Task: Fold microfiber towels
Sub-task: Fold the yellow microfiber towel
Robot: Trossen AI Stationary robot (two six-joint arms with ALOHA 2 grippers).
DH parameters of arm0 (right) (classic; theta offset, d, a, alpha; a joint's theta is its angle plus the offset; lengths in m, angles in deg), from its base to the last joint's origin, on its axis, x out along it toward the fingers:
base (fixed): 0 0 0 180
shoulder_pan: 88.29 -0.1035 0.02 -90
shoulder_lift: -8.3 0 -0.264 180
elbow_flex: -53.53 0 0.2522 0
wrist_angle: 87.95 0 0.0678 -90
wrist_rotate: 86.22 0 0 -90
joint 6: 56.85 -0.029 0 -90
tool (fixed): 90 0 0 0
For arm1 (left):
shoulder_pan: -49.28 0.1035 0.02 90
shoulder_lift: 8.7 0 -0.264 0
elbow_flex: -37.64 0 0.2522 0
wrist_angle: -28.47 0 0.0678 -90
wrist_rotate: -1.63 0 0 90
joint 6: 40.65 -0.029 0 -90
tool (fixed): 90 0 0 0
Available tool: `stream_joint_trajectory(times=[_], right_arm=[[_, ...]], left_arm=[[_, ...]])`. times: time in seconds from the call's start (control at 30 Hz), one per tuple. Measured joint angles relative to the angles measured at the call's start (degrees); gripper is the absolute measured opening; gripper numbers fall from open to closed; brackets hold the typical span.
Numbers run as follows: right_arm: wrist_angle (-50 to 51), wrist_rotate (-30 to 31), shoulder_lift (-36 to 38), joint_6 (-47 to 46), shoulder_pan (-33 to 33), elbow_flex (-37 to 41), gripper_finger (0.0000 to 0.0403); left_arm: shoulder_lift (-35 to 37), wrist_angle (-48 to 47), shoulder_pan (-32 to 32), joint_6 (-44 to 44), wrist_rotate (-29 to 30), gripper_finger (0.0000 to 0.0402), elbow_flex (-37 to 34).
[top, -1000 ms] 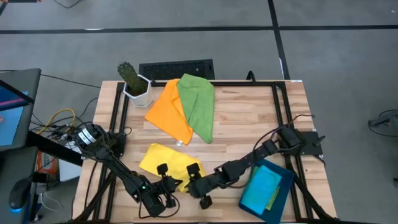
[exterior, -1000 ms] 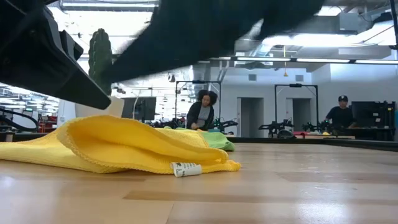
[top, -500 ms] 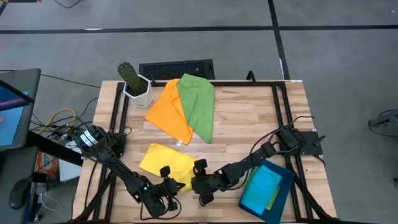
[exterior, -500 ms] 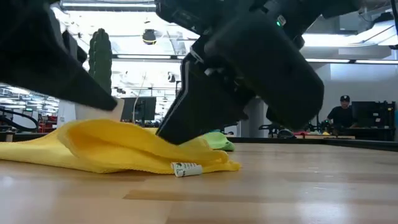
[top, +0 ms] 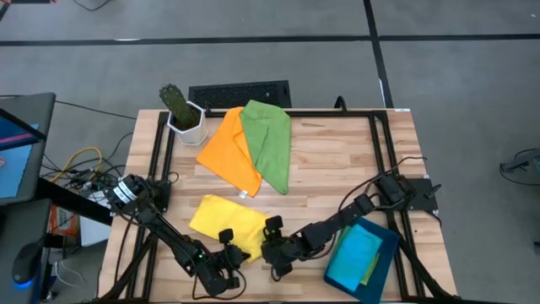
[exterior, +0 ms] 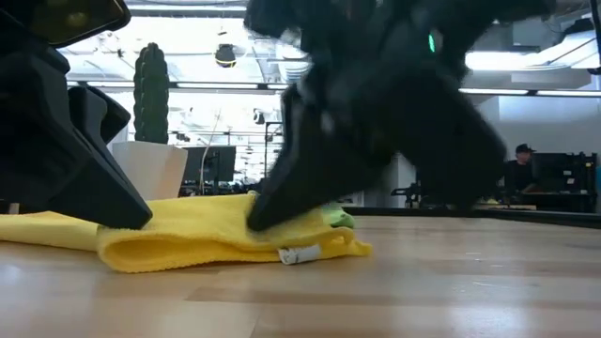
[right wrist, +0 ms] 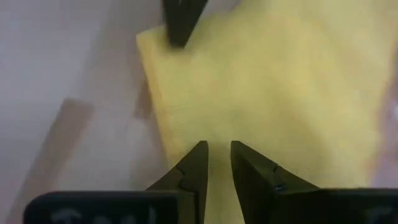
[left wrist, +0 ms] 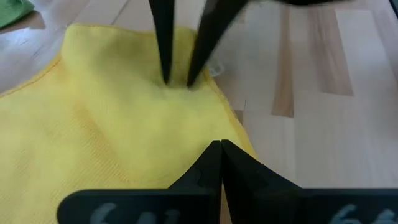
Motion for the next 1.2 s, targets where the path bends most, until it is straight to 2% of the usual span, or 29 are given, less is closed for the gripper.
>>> stream_joint_trajectory(times=[0.17, 0.33, 0.43, 0.63, 0.77, 0.87, 0.97, 1.2], right_arm=[[3.07, 2.26, 4.47, 1.25, -1.37, -0.21, 0.0093], [12.02, -0.04, 4.67, 0.11, -2.56, -0.15, 0.0099], [16.42, -0.65, 3.63, -0.56, -3.25, -0.01, 0.0123], [14.61, 0.37, 3.48, 0.07, -3.17, -0.17, 0.0189], [13.97, -0.15, 1.82, -0.06, -1.90, -0.25, 0.0202], [13.29, 0.09, 0.07, 0.32, -1.83, -0.45, 0.0191], [13.33, 0.50, -0.70, -0.16, -1.98, -0.55, 0.0163], [12.87, 1.45, -0.42, -0.12, -2.73, -0.33, 0.0043]], left_arm=[[0.00, -0.41, 0.15, -0.02, -0.04, 0.0000, 0.01], [0.00, -1.48, 0.37, 0.00, -0.06, 0.0000, 0.02], [0.00, -1.48, 0.37, -0.02, -0.04, 0.0000, 0.04], [0.00, -1.53, 1.10, -0.02, -0.14, 0.0000, 0.04], [0.00, -1.61, 1.46, -0.04, -0.77, 0.0000, 0.04], [0.00, -2.19, 1.44, -0.04, -1.24, 0.0000, 0.04], [0.00, -2.73, 1.44, -0.02, -1.30, 0.0000, 0.04], [0.83, -2.77, 1.44, -0.74, -1.33, 0.0000, 0.04]])
